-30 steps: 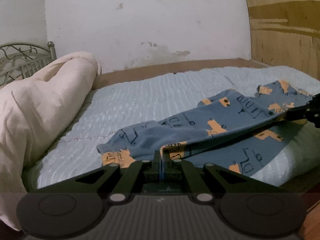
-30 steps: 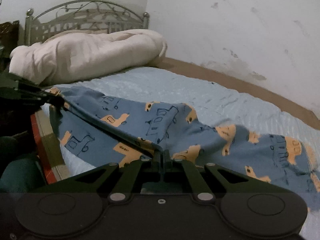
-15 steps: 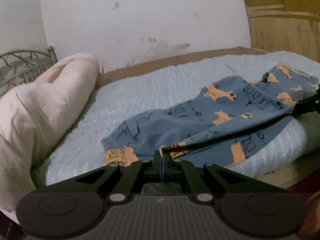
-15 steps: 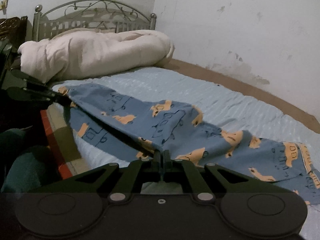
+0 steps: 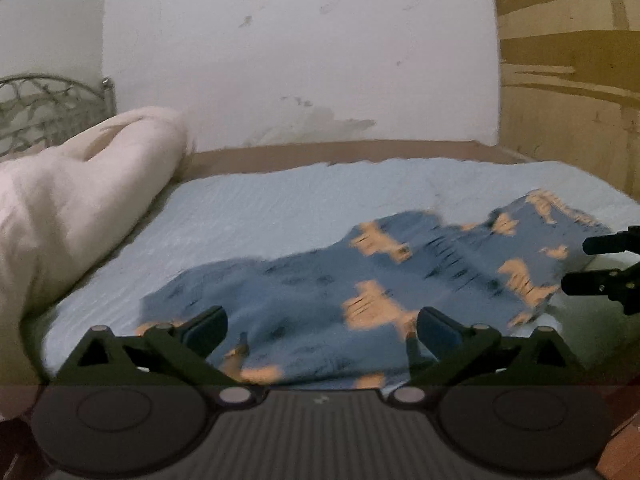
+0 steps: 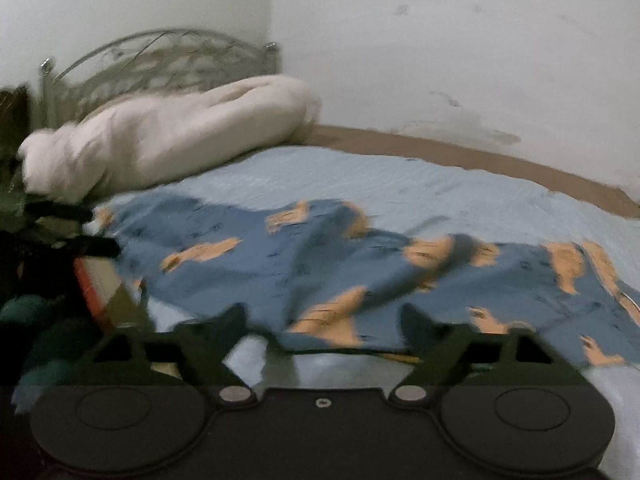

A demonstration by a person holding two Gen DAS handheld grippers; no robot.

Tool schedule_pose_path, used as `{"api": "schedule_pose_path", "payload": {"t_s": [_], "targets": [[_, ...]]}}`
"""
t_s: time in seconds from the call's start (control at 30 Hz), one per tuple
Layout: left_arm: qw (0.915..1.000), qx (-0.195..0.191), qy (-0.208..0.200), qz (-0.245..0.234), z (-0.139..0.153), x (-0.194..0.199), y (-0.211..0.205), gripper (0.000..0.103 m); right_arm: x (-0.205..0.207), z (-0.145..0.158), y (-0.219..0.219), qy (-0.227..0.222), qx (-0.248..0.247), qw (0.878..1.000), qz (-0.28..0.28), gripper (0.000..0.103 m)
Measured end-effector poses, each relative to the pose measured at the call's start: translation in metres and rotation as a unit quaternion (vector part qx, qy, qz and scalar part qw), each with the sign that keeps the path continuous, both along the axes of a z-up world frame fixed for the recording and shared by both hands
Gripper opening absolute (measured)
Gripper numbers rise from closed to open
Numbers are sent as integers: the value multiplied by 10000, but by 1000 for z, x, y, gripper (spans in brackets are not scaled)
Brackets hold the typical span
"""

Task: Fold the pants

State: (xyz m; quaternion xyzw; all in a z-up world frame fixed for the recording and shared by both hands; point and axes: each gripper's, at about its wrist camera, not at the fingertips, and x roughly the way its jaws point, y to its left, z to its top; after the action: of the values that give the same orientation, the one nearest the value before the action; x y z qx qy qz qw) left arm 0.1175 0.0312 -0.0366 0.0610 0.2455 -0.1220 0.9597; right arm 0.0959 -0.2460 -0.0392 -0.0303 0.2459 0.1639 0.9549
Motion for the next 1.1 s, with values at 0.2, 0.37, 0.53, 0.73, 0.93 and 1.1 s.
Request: {"api": "schedule_pose_path", "payload": {"t_s": [0.2, 0.37, 0.53, 0.73, 0.93, 1.1], "targets": [[9975, -140, -36, -693, 1, 26, -65, 102, 15, 0, -64, 191, 401, 9928, -1115, 102], [9883, -152, 7, -1520, -1, 42, -126, 102, 34, -3, -114, 434, 751, 9828, -1633, 102], [9772, 145, 56, -2117, -9, 49, -182, 102, 65, -3, -154, 436, 767, 9788, -1850, 99], [9687, 540, 380, -2392, -23, 55, -215, 73, 112, -12, -201, 813, 1170, 9630, -2286, 82], [9610, 910, 690, -2519, -39, 57, -228, 47, 137, -19, -226, 879, 1268, 9548, -2542, 53], [9644, 766, 797, -2402, -35, 62, -229, 2, 148, -22, -226, 978, 1268, 9569, -2424, 13]]}}
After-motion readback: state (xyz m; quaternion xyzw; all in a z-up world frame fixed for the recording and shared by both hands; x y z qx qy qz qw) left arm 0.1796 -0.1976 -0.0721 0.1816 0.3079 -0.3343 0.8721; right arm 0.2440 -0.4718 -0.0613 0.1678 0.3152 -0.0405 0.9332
